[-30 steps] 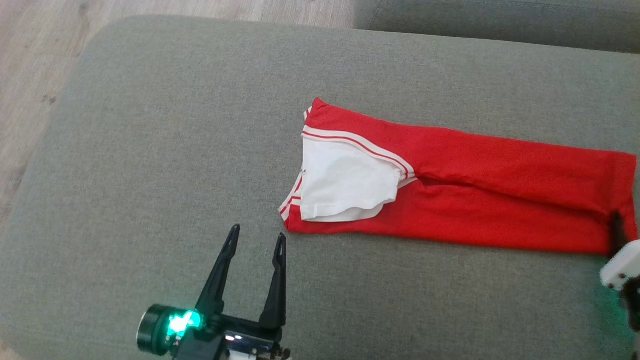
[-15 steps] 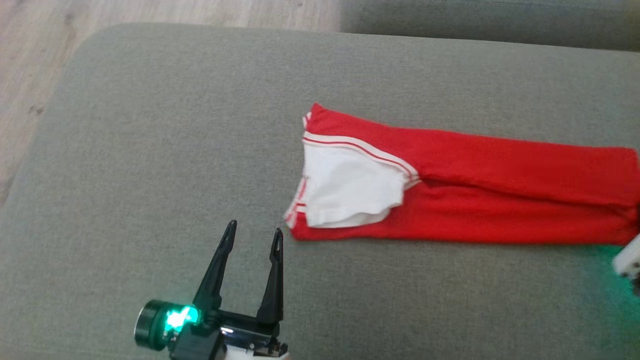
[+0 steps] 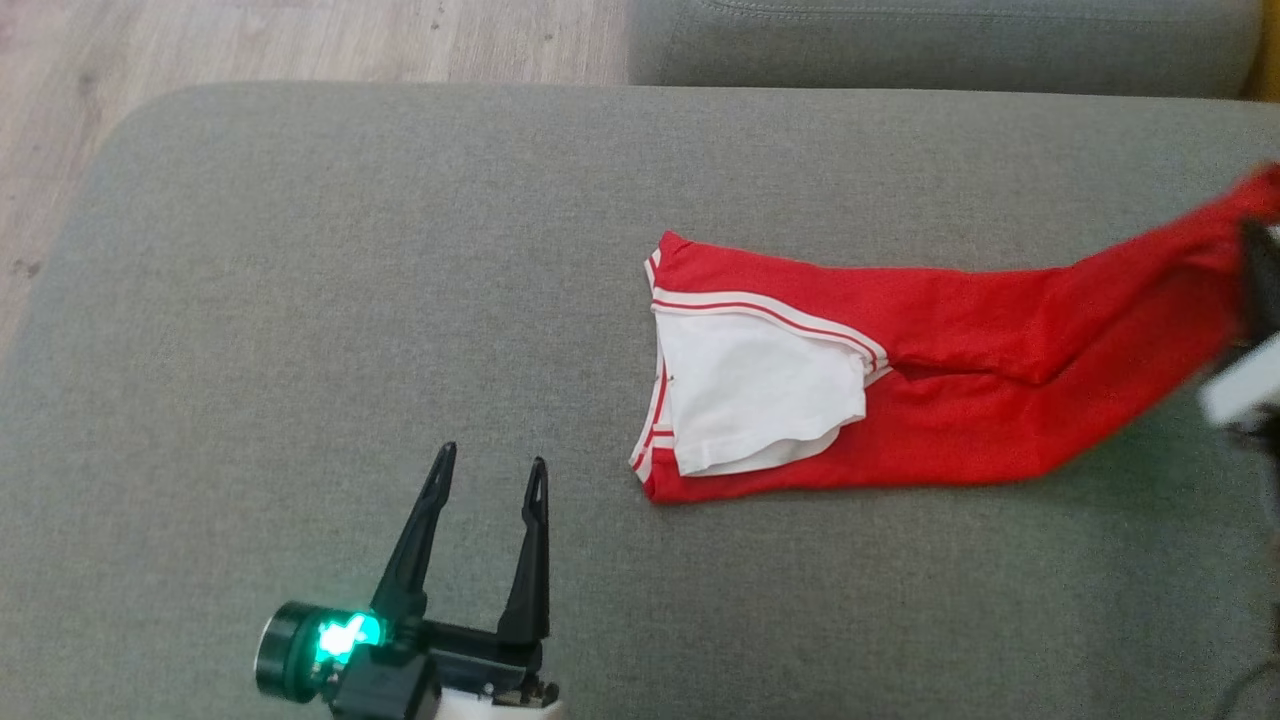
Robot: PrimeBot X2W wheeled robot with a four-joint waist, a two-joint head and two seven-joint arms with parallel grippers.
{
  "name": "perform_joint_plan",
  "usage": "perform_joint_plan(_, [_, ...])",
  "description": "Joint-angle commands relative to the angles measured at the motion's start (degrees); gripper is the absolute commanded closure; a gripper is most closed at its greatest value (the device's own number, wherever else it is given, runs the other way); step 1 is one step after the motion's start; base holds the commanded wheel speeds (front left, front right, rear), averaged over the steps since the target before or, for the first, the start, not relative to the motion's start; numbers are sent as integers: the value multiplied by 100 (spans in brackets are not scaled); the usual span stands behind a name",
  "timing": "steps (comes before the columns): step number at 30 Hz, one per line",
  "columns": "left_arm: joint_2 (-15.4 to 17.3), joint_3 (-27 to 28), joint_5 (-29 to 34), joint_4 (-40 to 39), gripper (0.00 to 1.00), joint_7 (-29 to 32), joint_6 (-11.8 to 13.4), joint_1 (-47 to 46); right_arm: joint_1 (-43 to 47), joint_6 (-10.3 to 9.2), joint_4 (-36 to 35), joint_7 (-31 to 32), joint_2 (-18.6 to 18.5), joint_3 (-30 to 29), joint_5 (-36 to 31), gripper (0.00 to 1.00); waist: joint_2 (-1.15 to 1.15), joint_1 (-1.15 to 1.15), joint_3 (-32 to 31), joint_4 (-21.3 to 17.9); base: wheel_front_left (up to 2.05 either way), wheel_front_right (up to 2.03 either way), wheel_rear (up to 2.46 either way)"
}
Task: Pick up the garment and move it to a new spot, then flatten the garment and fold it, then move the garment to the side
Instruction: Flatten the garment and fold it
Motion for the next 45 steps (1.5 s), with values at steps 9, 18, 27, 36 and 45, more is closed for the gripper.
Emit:
perform_joint_plan(9, [-105,192,79,-49,0,-53,-141,-108,-294,-4,-818,239,747,1468,418,100,0,0,21,243,0,0,0])
perform_joint_plan(18, [-141,189,88,50,0,-53,-223,-159,-613,-4,-59,-90,1213,2478,576,100,0,0,73,579,0,0,0])
perform_joint_plan(27, [-175,114,64,118,0,-53,-245,-203,-858,-4,752,-379,1316,3109,748,100,0,0,149,800,0,0,0])
perform_joint_plan(36, [-187,155,50,157,0,-53,-226,-189,-949,-4,968,-655,1326,3615,1016,0,0,0,71,803,0,0,0])
perform_joint_plan(45, [-190,357,-13,211,0,-53,-260,-39,-734,-4,706,-1185,868,3528,890,0,0,0,-334,496,0,0,0])
